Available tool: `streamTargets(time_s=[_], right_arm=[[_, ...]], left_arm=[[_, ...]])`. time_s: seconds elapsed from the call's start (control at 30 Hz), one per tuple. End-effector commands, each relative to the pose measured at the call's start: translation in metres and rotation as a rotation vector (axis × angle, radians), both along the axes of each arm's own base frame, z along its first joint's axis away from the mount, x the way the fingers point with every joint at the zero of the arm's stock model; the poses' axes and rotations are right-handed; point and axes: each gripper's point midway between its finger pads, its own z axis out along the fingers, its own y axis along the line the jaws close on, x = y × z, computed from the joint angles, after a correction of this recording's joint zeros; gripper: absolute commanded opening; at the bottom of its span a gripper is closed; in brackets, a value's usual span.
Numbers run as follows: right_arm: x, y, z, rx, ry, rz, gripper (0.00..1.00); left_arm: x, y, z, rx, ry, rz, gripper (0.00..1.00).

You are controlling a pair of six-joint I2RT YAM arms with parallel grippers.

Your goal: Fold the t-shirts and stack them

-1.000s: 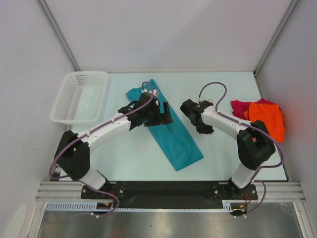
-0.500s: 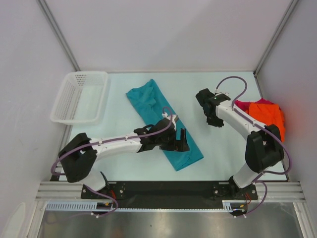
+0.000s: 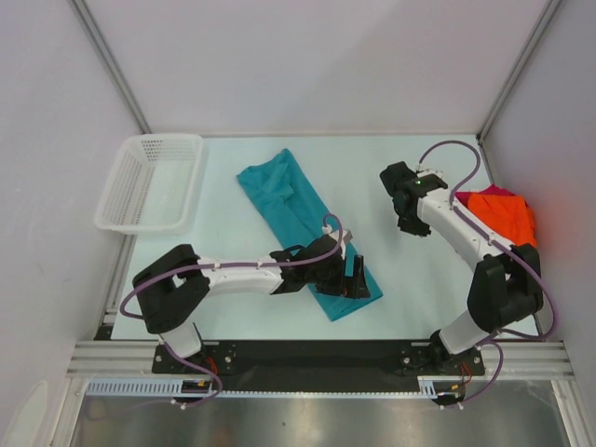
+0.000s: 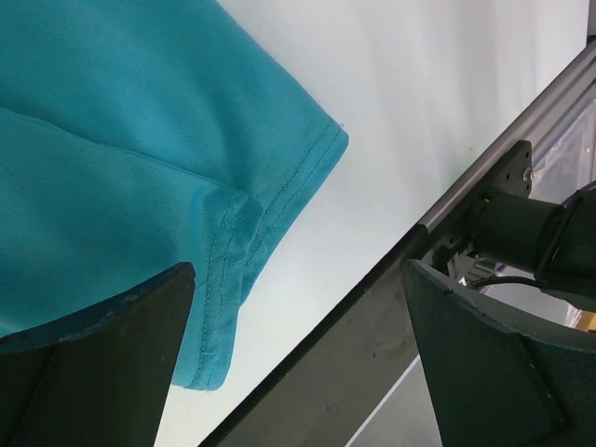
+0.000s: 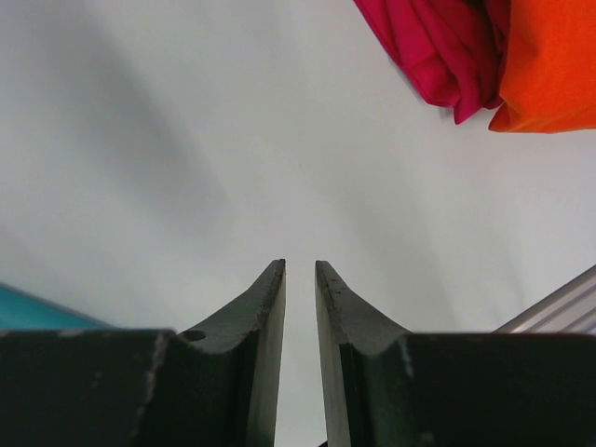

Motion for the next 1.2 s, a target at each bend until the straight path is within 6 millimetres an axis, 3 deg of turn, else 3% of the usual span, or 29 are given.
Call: streamTargets(time_s=[0.0,0.23,0.43,0.57,0.77,1.0,1.17], right_arm=[[0.002,-0.006,0.036,0.003,-0.083,-0.001,0.25],[0.001,-0.012,0.070,-0.009,-0.138,0.007,0.25],[-0.004,-0.014,0.084,0.004,-0.169,0.018,0.25],[-0.011,-0.014,0.086,0.014,-0.178,0.021,0.25],[-0.018,-0.011,0.090,0.019,-0.196,0.039,0.25],[-0.021,0.000,0.095,0.020,-0.211,0.077,0.25],[-0.024,0.014,0.098,0.038,-0.225,0.105,0.26]], left_arm=[[-0.014,-0.011,-0.006,-0.041,0.033,-0.032,1.00],[-0.041,-0.007,-0.040,-0.015,0.152,-0.043,1.00],[-0.057,0.022,-0.074,0.100,0.223,0.018,1.00],[-0.068,0.053,-0.091,0.181,0.273,0.062,1.00],[-0.082,0.088,-0.096,0.224,0.321,0.134,0.99],[-0.090,0.131,-0.081,0.226,0.311,0.230,1.00],[-0.093,0.160,-0.082,0.231,0.294,0.305,0.99]])
